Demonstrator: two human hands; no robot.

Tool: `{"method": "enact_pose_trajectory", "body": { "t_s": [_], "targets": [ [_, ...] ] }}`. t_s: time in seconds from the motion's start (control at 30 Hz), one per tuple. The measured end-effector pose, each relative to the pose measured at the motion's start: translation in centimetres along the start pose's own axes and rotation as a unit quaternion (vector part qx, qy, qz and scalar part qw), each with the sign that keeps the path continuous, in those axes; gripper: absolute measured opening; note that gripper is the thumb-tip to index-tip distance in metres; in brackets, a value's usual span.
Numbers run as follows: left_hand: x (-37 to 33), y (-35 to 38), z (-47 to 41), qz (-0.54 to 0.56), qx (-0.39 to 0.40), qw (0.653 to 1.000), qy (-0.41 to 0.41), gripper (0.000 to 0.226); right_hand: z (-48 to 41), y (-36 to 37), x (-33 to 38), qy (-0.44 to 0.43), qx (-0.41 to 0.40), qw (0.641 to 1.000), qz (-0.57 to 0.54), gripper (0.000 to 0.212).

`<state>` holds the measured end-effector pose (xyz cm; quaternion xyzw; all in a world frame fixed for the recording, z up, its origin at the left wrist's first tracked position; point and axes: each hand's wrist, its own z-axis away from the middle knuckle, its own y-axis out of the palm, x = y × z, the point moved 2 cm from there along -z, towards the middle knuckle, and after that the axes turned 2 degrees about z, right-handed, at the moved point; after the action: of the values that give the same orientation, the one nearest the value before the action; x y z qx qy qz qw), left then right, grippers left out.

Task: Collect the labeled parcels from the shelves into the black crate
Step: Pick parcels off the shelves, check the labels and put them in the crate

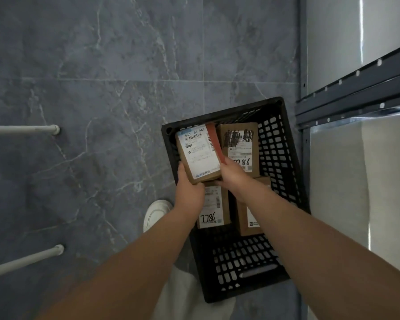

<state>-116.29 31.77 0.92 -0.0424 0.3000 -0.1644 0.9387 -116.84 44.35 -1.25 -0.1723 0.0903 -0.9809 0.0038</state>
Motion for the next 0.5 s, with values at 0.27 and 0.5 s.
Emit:
{"method": "enact_pose_trajectory", "body": {
  "t_s": [0.27, 0.5],
  "targets": [
    [-3.1, 2.9, 4.8, -0.093, -0.08, 0.991, 0.046, 0.073, 3.0, -0.1, 0.8, 0.011, -0.006, 0.985, 0.173, 0.069],
    [-8.0, -2.6, 8.5, -0.232, -0.078, 0.962, 0.123, 0.051, 13.1, -6.0, 7.2, -0.087, -0.053, 0.972, 0.21, 0.064]
  ]
}}
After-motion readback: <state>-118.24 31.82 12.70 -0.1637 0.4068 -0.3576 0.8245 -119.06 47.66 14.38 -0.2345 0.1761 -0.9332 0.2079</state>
